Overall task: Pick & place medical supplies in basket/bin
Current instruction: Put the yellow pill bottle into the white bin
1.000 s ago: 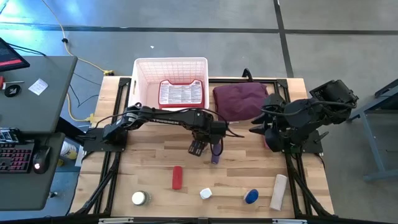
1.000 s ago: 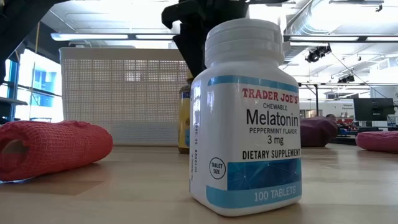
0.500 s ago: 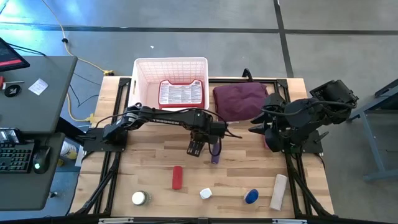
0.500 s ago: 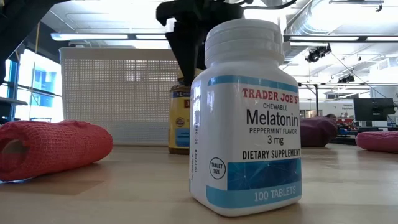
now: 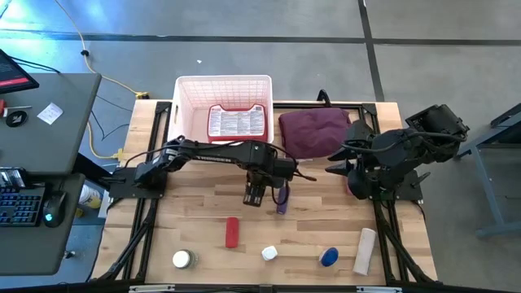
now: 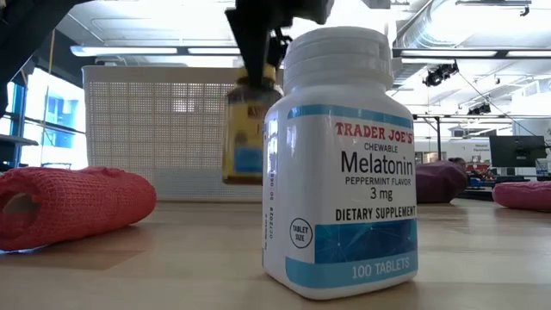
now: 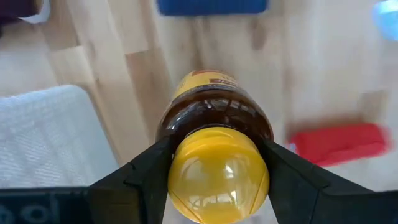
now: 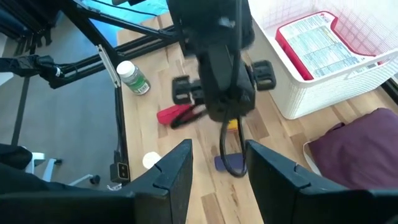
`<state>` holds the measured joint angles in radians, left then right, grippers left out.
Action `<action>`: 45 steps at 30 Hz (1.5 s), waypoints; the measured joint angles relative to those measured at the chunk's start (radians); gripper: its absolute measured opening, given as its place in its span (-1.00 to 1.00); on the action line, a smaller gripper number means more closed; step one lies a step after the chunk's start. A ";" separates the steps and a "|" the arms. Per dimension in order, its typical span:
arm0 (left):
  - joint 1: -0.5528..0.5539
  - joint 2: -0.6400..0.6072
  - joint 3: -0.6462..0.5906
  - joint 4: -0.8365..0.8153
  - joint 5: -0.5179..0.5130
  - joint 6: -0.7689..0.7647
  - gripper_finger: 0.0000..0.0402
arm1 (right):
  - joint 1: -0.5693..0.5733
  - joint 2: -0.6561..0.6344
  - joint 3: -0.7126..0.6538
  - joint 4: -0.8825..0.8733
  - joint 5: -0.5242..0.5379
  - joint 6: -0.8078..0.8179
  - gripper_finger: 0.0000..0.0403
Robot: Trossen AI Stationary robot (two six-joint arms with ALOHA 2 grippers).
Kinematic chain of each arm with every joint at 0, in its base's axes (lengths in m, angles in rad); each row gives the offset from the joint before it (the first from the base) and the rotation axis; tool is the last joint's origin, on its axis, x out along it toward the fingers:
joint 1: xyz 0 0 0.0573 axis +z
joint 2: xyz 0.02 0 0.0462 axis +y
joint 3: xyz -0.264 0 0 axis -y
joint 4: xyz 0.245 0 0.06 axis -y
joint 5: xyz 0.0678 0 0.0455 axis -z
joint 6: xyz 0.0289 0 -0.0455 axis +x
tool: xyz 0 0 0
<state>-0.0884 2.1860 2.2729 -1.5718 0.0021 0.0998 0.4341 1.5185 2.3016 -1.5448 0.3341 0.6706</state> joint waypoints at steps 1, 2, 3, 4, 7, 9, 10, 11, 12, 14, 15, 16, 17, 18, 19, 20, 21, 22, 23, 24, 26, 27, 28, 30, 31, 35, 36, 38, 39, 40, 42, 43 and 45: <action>-0.004 -0.007 0.016 -0.009 0.016 -0.010 0.22 | 0.000 0.000 0.000 0.000 0.000 -0.003 -0.31; -0.009 -0.014 0.034 -0.012 0.020 -0.021 0.22 | -0.001 -0.002 0.000 0.000 0.000 -0.008 -0.31; -0.012 -0.024 0.051 -0.004 0.021 -0.031 0.22 | -0.001 -0.003 0.000 0.000 0.000 -0.014 -0.31; -0.018 -0.039 0.057 0.009 0.032 -0.047 0.22 | -0.001 -0.004 0.000 0.000 0.000 -0.018 -0.31; -0.032 -0.074 0.078 -0.011 0.050 -0.080 0.22 | -0.002 -0.009 0.000 0.000 0.000 -0.030 -0.31; -0.040 -0.113 0.076 0.004 0.020 -0.094 0.22 | -0.002 -0.013 0.000 0.000 0.002 -0.042 -0.31; -0.044 -0.133 0.072 0.004 0.003 -0.103 0.22 | -0.002 -0.015 0.000 0.000 0.009 -0.046 -0.31; -0.045 -0.151 0.072 -0.004 -0.014 -0.107 0.22 | -0.002 -0.018 0.000 -0.001 0.017 -0.049 -0.31; -0.045 -0.171 0.073 -0.009 -0.030 -0.111 0.22 | -0.002 -0.019 0.000 -0.001 0.026 -0.051 -0.31; -0.045 -0.207 0.074 -0.001 -0.046 -0.125 0.22 | -0.002 -0.023 0.000 -0.001 0.039 -0.054 -0.31; -0.044 -0.225 0.074 0.003 -0.055 -0.132 0.22 | -0.002 -0.026 0.000 -0.001 0.043 -0.057 -0.31; -0.043 -0.246 0.074 0.000 -0.068 -0.140 0.22 | -0.002 -0.028 0.000 -0.001 0.043 -0.061 -0.31; -0.043 -0.267 0.074 -0.003 -0.085 -0.148 0.22 | -0.002 -0.029 0.000 -0.001 0.043 -0.062 -0.31; -0.044 -0.291 0.074 -0.003 -0.103 -0.154 0.22 | -0.002 -0.030 0.000 -0.001 0.044 -0.062 -0.31; -0.043 -0.313 0.075 -0.002 -0.120 -0.157 0.22 | -0.002 -0.032 0.000 -0.001 0.046 -0.062 -0.31; -0.043 -0.335 0.076 -0.001 -0.138 -0.157 0.22 | -0.002 -0.032 0.000 -0.001 0.051 -0.062 -0.31; -0.043 -0.357 0.076 -0.002 -0.163 -0.157 0.22 | -0.002 -0.033 0.000 -0.001 0.053 -0.062 -0.31; -0.043 -0.376 0.076 -0.002 -0.189 -0.157 0.22 | -0.002 -0.033 0.000 0.000 0.058 -0.062 -0.31; -0.043 -0.394 0.076 -0.002 -0.215 -0.157 0.22 | -0.002 -0.033 0.000 0.000 0.065 -0.062 -0.31; -0.043 -0.413 0.076 -0.002 -0.238 -0.157 0.22 | -0.002 -0.033 0.000 0.000 0.074 -0.062 -0.31; -0.043 -0.443 0.076 -0.002 -0.293 -0.154 0.22 | -0.002 -0.033 0.000 0.000 0.083 -0.060 -0.31; -0.041 -0.459 0.076 -0.002 -0.321 -0.153 0.22 | -0.002 -0.033 0.000 0.001 0.083 -0.057 -0.31; -0.031 -0.474 0.076 -0.001 -0.343 -0.150 0.22 | -0.002 -0.033 0.000 0.001 0.084 -0.051 -0.31; 0.000 -0.500 0.076 0.000 -0.360 -0.150 0.22 | -0.002 -0.033 0.000 0.001 0.087 -0.042 -0.31; 0.017 -0.509 0.077 -0.001 -0.375 -0.150 0.22 | -0.002 -0.033 0.000 0.002 0.086 -0.038 -0.31; 0.117 -0.528 0.076 0.000 -0.430 -0.149 0.22 | -0.002 -0.033 0.000 0.015 0.081 -0.009 -0.31; 0.144 -0.528 0.076 0.000 -0.431 -0.141 0.22 | -0.002 -0.033 0.000 0.019 0.077 -0.001 -0.31; 0.202 -0.528 0.075 0.000 -0.431 -0.112 0.22 | -0.002 -0.033 0.000 0.023 0.073 0.011 -0.31; 0.231 -0.528 0.074 0.000 -0.430 -0.090 0.22 | -0.002 -0.033 0.000 0.024 0.071 0.019 -0.31; 0.260 -0.528 0.071 0.001 -0.428 -0.064 0.22 | -0.002 -0.033 0.000 0.024 0.069 0.028 -0.31; 0.311 -0.530 0.045 0.005 -0.427 -0.014 0.22 | -0.002 -0.033 0.000 0.024 0.058 0.040 -0.31; 0.336 -0.530 0.024 0.004 -0.427 0.005 0.22 | -0.002 -0.033 0.000 0.024 0.053 0.046 -0.31; 0.384 -0.530 -0.036 0.004 -0.423 0.022 0.22 | -0.002 -0.033 0.000 0.024 0.049 0.053 -0.31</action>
<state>0.2958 1.6558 2.2364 -1.5682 -0.4214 0.1213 0.4324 1.4853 2.3020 -1.5211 0.3828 0.7238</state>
